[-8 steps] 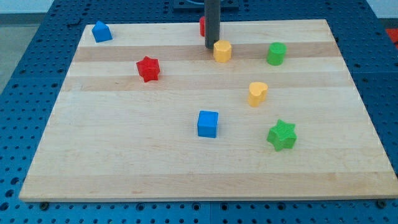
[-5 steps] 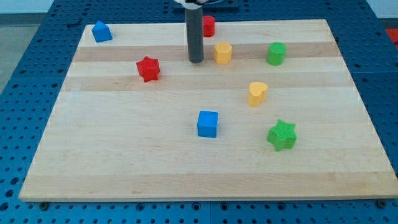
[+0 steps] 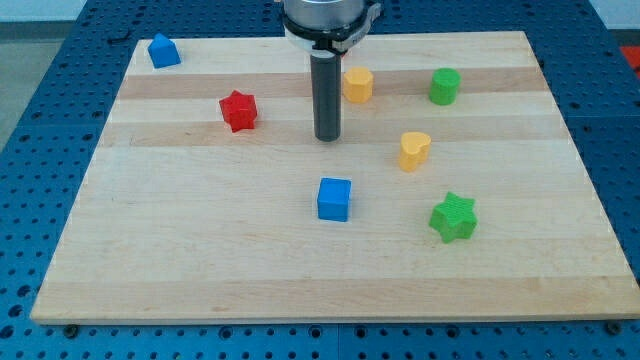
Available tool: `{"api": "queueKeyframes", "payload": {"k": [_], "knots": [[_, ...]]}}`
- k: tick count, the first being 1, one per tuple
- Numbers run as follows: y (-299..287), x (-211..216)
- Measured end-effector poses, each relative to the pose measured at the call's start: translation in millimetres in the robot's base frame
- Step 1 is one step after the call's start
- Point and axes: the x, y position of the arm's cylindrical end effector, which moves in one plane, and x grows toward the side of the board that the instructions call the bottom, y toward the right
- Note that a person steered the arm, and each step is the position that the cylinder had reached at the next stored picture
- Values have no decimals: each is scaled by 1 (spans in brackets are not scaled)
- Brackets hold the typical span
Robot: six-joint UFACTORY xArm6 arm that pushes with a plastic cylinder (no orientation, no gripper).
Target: Slide the blue cube towards the yellow hexagon
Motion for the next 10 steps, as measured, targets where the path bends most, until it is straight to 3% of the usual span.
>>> {"api": "queueKeyframes", "payload": {"k": [1,3,4,6,8,10], "knots": [[-8,6],[-91,57],[-98,92],[-47,132],[7,134],[9,115]]}}
